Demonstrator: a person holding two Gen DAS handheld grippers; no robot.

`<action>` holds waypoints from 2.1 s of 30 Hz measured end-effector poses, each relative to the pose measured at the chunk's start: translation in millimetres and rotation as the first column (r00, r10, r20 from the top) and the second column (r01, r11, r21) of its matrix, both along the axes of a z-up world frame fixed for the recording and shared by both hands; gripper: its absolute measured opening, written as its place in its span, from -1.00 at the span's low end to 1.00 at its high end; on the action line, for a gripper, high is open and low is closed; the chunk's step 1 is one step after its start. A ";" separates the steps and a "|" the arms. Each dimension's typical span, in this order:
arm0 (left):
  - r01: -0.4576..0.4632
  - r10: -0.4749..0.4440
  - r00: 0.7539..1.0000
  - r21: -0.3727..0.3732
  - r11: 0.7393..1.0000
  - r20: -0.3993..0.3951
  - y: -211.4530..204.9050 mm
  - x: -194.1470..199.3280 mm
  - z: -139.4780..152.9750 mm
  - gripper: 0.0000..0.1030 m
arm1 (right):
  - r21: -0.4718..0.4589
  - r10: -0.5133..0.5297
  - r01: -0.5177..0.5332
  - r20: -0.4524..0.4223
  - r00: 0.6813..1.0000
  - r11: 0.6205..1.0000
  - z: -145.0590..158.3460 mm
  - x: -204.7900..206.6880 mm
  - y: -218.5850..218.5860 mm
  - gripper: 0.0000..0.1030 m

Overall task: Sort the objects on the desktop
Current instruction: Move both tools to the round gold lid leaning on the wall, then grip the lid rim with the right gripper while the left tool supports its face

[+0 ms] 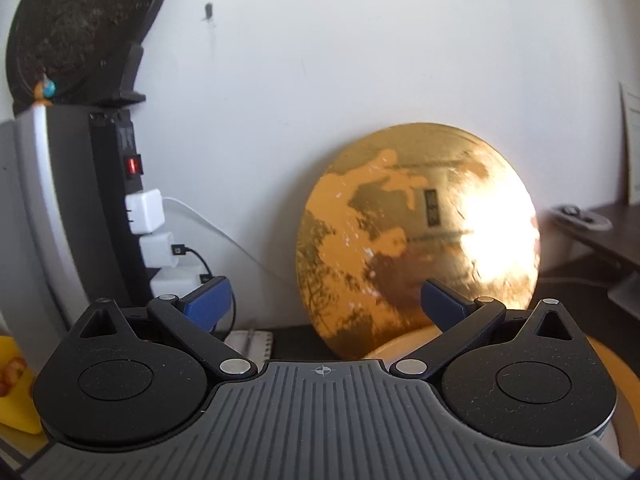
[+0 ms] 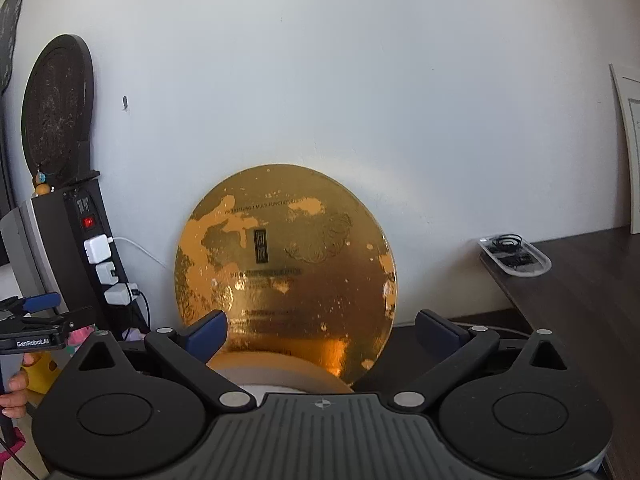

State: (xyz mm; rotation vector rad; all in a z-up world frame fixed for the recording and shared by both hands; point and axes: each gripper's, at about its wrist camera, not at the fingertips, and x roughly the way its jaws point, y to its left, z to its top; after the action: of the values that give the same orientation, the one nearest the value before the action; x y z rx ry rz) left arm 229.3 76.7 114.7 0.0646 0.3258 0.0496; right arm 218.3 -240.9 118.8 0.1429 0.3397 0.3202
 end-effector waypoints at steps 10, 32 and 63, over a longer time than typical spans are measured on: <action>-0.023 0.001 0.988 -0.142 0.990 -0.155 20.2 136.5 -39.9 1.00 | 0.146 0.040 -0.050 0.070 0.997 0.988 -32.8 106.6 -14.5 0.99; -0.002 -0.010 0.999 -0.301 0.954 -0.038 53.3 187.5 -96.4 1.00 | 0.272 0.084 -0.088 0.025 0.996 0.958 -110.4 233.1 -35.5 0.99; 0.144 -0.099 0.975 -0.225 0.964 0.201 34.1 134.9 -59.9 0.98 | 0.279 0.104 -0.188 0.291 0.951 0.942 -40.7 185.3 -27.7 0.78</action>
State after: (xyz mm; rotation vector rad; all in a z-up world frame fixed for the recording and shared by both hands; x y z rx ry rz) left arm 364.2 110.9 54.8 -0.1585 0.1363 -0.1058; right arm 403.7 -268.6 78.1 0.3734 0.0245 0.5352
